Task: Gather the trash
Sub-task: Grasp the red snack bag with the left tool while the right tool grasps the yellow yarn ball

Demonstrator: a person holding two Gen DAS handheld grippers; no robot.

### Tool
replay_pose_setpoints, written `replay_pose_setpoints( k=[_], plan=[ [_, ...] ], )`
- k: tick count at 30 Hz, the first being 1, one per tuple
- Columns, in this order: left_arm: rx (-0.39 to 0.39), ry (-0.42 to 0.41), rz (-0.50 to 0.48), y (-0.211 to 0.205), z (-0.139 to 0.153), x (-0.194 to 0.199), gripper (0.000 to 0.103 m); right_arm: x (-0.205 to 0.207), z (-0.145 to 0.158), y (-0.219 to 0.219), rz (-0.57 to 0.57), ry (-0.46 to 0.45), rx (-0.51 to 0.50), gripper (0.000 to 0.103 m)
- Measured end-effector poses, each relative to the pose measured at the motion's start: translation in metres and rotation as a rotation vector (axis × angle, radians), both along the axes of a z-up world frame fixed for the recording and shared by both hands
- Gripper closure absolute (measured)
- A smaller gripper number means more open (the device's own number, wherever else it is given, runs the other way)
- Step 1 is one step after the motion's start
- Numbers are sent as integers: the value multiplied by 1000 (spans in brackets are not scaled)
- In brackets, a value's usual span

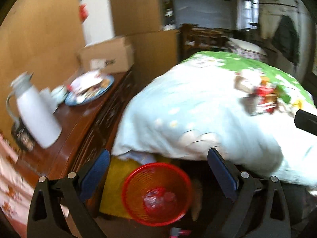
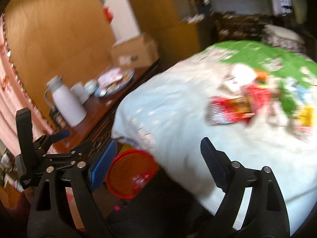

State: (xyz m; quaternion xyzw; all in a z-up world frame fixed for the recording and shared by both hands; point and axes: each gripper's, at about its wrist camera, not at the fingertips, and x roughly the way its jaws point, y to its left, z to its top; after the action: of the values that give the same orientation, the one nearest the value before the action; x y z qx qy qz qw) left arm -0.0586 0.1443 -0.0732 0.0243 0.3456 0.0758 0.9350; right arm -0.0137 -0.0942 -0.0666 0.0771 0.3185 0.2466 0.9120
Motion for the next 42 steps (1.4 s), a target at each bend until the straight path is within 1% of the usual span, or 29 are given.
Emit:
replay_pose_setpoints(
  k=[2, 4, 9, 14, 17, 20, 24, 26, 28, 30, 31, 33, 34, 37, 40, 42],
  plan=[
    [13, -6, -60, -27, 6, 5, 6, -3, 0, -28, -59, -17, 1, 12],
    [15, -4, -108, -52, 9, 14, 6, -2, -4, -59, -127, -16, -3, 12],
    [29, 17, -216, -108, 1, 55, 6, 16, -24, -127, -319, 38, 8, 12],
    [36, 68, -312, -154, -15, 109, 6, 33, -47, -160, -425, 101, 20, 12],
    [5, 87, -365, -175, -21, 133, 6, 39, -60, -177, -474, 122, -2, 12],
    [-23, 86, -404, -192, -22, 151, 6, 52, -69, -188, -513, 140, -1, 12],
    [19, 57, -421, -216, -24, 175, 6, 67, -70, -195, -549, 135, 1, 12],
    [39, 62, -426, -226, -29, 190, 6, 71, -70, -198, -567, 119, 4, 12],
    [56, 82, -425, -232, -37, 204, 6, 75, -69, -201, -578, 109, 17, 12],
    [79, 113, -411, -234, -52, 216, 5, 78, -69, -205, -584, 99, 30, 12],
    [67, 124, -415, -231, -55, 218, 5, 80, -68, -206, -585, 96, 34, 12],
    [19, 143, -426, -222, -60, 222, 5, 82, -67, -208, -587, 86, 38, 12],
    [-13, 139, -428, -214, -60, 223, 5, 83, -66, -208, -586, 77, 42, 12],
    [-61, 134, -411, -197, -59, 223, 5, 89, -67, -210, -581, 67, 60, 12],
    [-135, 152, -397, -181, -59, 225, 5, 96, -73, -208, -578, 72, 78, 12],
    [-133, 151, -388, -177, -56, 222, 5, 101, -79, -206, -570, 92, 76, 12]
  ],
)
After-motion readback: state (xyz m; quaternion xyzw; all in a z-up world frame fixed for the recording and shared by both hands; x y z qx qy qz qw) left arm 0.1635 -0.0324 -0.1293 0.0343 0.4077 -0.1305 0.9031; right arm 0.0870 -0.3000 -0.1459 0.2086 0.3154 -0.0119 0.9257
